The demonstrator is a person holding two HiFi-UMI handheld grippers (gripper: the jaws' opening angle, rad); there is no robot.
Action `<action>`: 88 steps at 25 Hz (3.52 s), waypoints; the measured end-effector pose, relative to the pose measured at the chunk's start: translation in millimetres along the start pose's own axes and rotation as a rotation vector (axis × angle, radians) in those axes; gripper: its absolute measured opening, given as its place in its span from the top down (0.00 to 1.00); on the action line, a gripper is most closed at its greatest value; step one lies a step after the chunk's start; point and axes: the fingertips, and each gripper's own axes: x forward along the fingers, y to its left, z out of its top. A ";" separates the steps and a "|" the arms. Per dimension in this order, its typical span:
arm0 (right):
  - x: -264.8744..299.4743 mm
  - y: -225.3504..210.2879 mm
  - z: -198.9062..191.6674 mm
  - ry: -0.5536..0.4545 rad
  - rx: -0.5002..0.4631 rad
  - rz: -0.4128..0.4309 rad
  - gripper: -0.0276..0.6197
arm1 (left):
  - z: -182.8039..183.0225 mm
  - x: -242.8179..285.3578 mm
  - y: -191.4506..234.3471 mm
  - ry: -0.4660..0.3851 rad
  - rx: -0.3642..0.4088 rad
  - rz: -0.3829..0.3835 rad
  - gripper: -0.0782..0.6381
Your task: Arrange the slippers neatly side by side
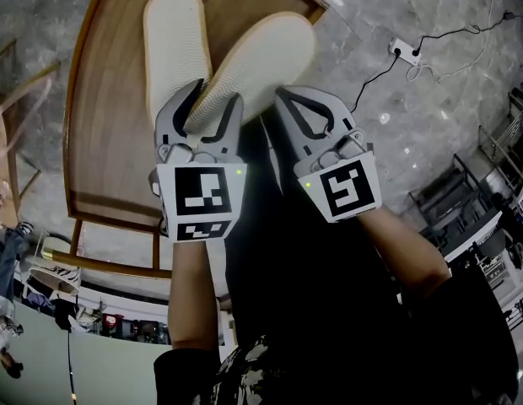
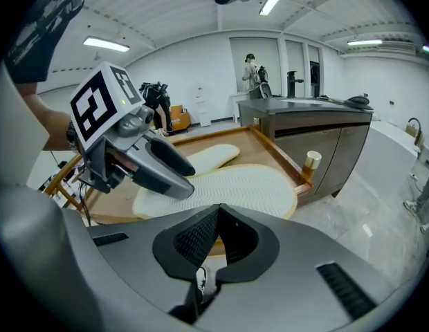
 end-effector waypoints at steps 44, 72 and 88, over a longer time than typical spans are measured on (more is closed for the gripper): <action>59.9 164.0 88.9 -0.128 -0.272 0.472 0.96 | -14.1 -149.1 12.3 -0.398 -0.437 0.250 0.89; 99.6 113.8 85.4 -0.042 -0.265 0.328 0.96 | -139.6 -118.1 96.4 -0.201 -0.520 0.507 0.87; 125.5 176.8 67.0 0.095 -0.408 0.465 0.96 | -168.7 -81.8 47.8 -0.163 -0.632 0.399 0.87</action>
